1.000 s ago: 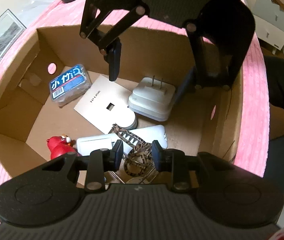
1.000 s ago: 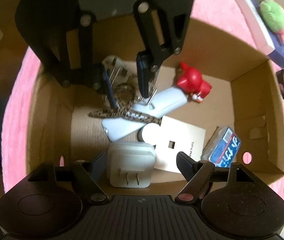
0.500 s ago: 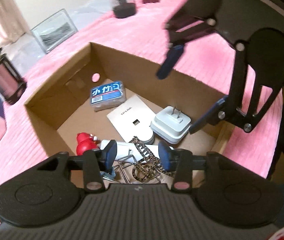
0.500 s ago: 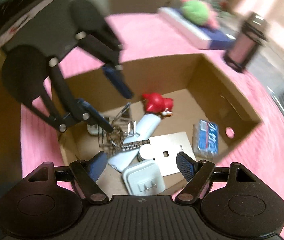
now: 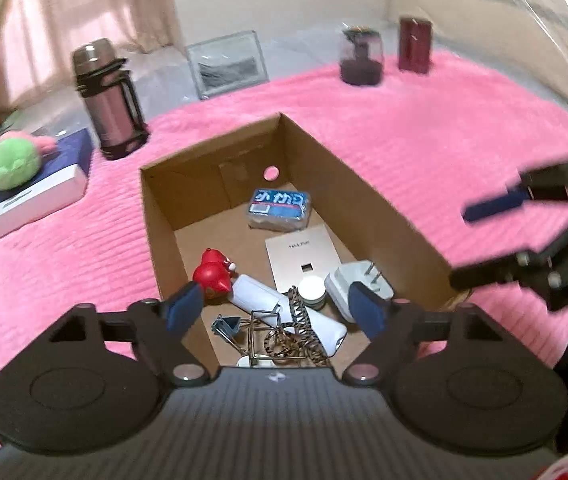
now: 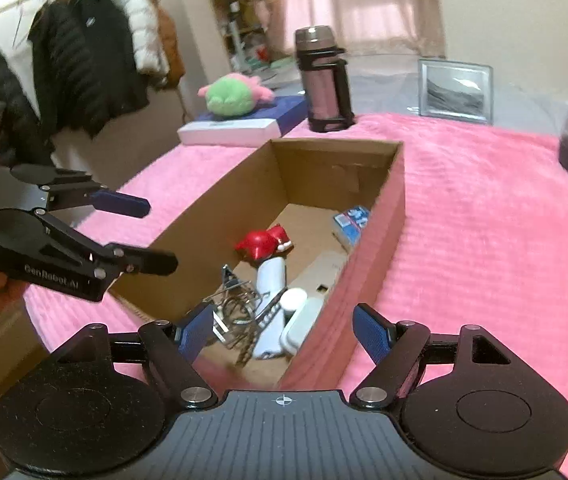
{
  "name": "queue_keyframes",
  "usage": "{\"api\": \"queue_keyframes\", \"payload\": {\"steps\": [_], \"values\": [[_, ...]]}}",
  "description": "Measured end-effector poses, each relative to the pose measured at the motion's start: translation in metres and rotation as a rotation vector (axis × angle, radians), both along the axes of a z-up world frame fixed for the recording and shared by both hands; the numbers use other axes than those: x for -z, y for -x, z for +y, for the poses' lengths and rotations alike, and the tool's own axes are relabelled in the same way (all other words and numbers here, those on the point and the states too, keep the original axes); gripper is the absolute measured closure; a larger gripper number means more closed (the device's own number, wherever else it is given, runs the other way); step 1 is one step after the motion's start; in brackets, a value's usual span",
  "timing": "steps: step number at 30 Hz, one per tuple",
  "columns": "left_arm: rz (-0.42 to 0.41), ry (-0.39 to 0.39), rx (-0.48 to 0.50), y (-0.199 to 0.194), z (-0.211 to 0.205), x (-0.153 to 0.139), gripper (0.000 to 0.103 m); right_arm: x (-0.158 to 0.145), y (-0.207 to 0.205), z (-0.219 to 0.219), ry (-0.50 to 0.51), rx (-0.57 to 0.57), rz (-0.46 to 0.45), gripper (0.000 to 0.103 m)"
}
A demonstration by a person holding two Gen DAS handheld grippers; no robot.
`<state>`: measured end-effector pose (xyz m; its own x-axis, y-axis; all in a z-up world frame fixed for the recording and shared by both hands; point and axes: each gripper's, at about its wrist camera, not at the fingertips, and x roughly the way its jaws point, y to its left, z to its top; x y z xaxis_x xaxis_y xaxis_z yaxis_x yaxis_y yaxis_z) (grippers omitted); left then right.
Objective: Organize rigid objects
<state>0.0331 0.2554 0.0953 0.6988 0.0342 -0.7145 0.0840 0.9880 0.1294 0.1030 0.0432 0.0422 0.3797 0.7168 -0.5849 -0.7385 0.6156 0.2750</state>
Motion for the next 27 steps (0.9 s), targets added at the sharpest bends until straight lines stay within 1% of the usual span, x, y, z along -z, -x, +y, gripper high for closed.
{"api": "queue_keyframes", "payload": {"steps": [5, 9, 13, 16, 18, 19, 22, 24, 27], "values": [[-0.041, 0.043, -0.051, 0.017, -0.010, -0.005, 0.020, 0.000, 0.018, -0.022, -0.051, 0.068, 0.042, 0.029], [-0.086, 0.048, -0.090, 0.030, -0.017, -0.007, 0.011, 0.002, 0.028, -0.038, -0.069, 0.114, 0.050, 0.029], [-0.110, 0.051, -0.123, 0.042, -0.024, -0.006, 0.008, 0.006, 0.033, -0.052, -0.086, 0.162, 0.070, 0.029], [-0.127, 0.076, -0.153, 0.053, -0.028, -0.004, 0.006, 0.007, 0.037, -0.064, -0.095, 0.199, 0.082, 0.029], [-0.151, 0.090, -0.173, 0.061, -0.031, -0.004, 0.002, 0.007, 0.041, -0.069, -0.098, 0.220, 0.079, 0.029], [-0.163, 0.095, -0.183, 0.065, -0.032, -0.004, 0.002, 0.006, 0.044, -0.073, -0.097, 0.230, 0.078, 0.029], [-0.197, 0.108, -0.208, 0.080, -0.036, -0.005, 0.001, 0.003, 0.052, -0.078, -0.088, 0.251, 0.064, 0.029], [-0.201, 0.119, -0.223, 0.087, -0.039, -0.005, 0.001, 0.001, 0.059, -0.079, -0.072, 0.259, 0.049, 0.029], [-0.209, 0.112, -0.266, 0.098, -0.042, -0.006, 0.001, -0.003, 0.069, -0.080, -0.059, 0.269, 0.013, 0.029]]}}
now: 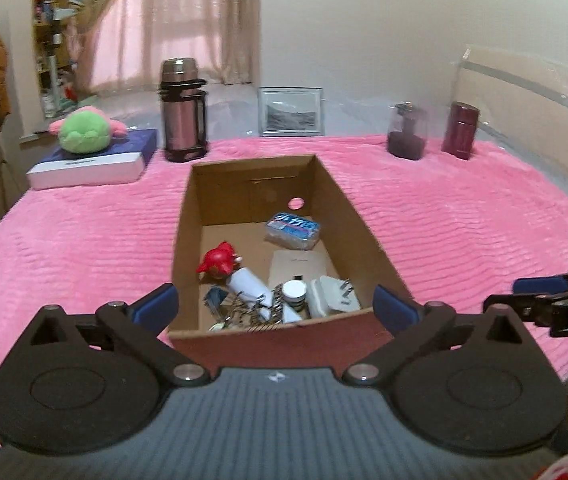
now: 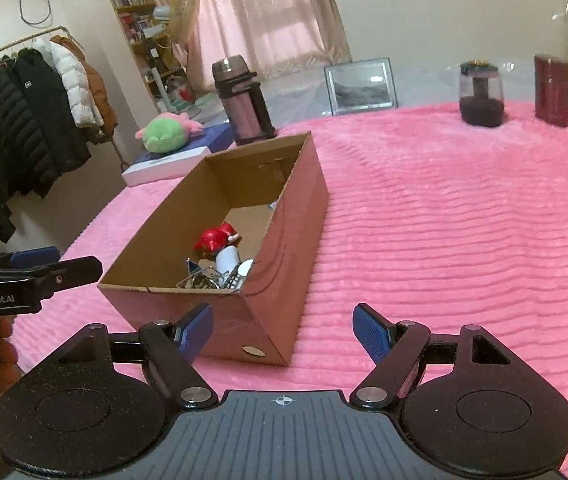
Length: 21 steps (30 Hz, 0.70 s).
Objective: Organize rigid objects
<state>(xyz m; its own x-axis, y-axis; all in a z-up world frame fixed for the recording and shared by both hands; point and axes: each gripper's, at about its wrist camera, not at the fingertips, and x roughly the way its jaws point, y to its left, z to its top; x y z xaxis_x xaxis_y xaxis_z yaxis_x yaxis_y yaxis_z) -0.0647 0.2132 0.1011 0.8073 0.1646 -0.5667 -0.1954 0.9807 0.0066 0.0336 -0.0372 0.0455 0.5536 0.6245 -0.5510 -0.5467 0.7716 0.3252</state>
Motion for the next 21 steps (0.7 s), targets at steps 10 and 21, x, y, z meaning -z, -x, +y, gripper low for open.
{"api": "queue_keyframes", "payload": {"steps": [10, 21], "values": [[-0.007, 0.115, -0.063, 0.040, -0.005, 0.005, 0.002, 0.001, 0.031, 0.002, 0.032, 0.009, -0.002, 0.025], [0.042, 0.150, -0.115, 0.067, -0.018, 0.017, 0.003, 0.000, 0.045, 0.004, 0.078, 0.076, 0.057, 0.025]]}}
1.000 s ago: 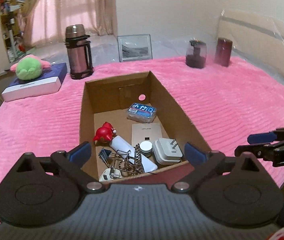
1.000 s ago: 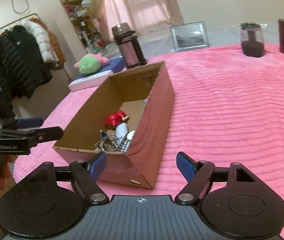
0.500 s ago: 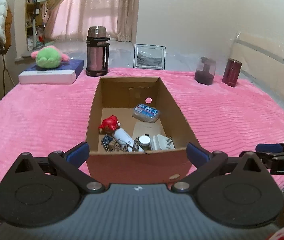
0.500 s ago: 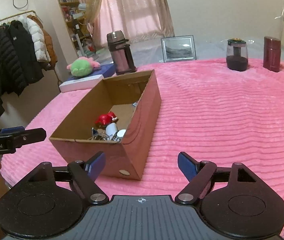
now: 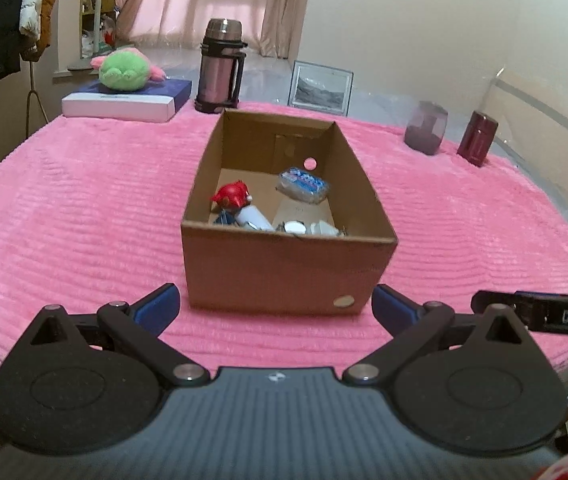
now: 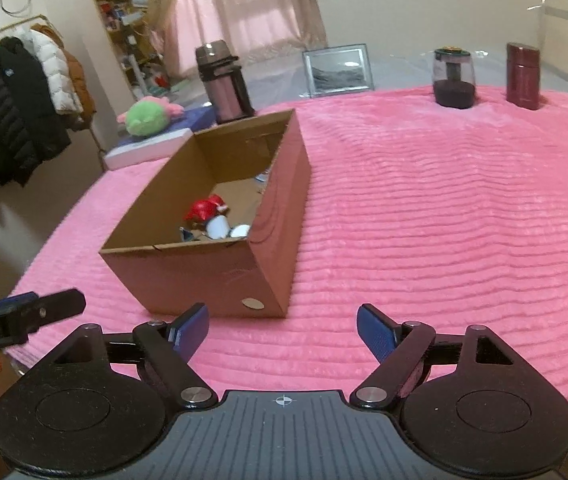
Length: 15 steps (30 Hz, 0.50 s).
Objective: Organize rigid objects
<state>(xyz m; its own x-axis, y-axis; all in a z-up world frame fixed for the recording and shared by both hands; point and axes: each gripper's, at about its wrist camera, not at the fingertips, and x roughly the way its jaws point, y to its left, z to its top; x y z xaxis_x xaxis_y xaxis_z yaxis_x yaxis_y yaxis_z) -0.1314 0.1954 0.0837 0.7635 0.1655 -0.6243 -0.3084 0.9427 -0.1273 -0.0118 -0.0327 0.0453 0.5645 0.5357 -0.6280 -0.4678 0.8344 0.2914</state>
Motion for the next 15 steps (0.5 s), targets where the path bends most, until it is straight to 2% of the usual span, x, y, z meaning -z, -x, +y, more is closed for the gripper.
{"api": "queue_keyframes", "payload": {"steps": [3, 15], "values": [[0.012, -0.005, -0.003, 0.003, -0.006, 0.003, 0.003, -0.001, 0.002, -0.001, 0.005, 0.008, 0.034, 0.025], [0.047, -0.027, -0.015, 0.001, -0.017, 0.009, 0.003, 0.006, 0.018, 0.000, 0.075, -0.011, 0.027, 0.025]]}}
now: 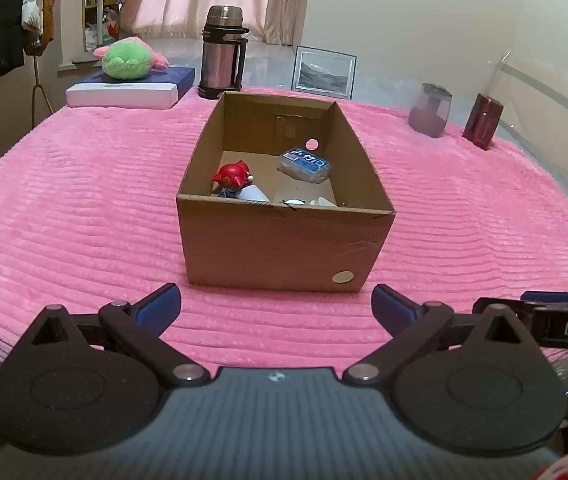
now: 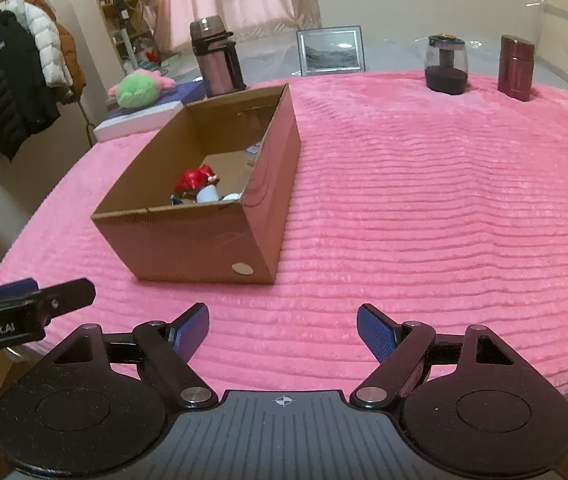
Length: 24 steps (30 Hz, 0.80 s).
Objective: Organize rigid objects
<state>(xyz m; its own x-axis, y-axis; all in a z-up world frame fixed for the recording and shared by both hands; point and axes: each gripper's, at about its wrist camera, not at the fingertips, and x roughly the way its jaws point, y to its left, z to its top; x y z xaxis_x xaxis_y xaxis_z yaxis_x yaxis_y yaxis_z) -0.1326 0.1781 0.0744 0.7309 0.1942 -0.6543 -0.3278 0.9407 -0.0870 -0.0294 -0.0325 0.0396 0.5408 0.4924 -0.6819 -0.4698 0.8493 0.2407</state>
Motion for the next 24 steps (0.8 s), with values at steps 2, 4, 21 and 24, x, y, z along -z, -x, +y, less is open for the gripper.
{"api": "queue_keyframes", "payload": {"steps": [2, 4, 21, 24], "values": [[0.004, -0.008, -0.001, -0.0003, -0.0018, 0.0008, 0.003, 0.0011, 0.0014, 0.0009, 0.004, -0.009, 0.002, 0.025], [0.002, -0.005, -0.003, -0.0003, -0.0029, 0.0011, 0.003, 0.0013, 0.0023, 0.0022, 0.009, -0.013, -0.003, 0.025], [0.012, -0.002, 0.012, -0.0029, -0.0063, 0.0047, 0.003, 0.0028, -0.0008, 0.0015, 0.022, 0.001, -0.007, 0.025], [0.012, 0.000, 0.012, -0.0031, -0.0065, 0.0049, 0.003, 0.0028, -0.0021, 0.0002, 0.021, 0.007, -0.005, 0.025]]}}
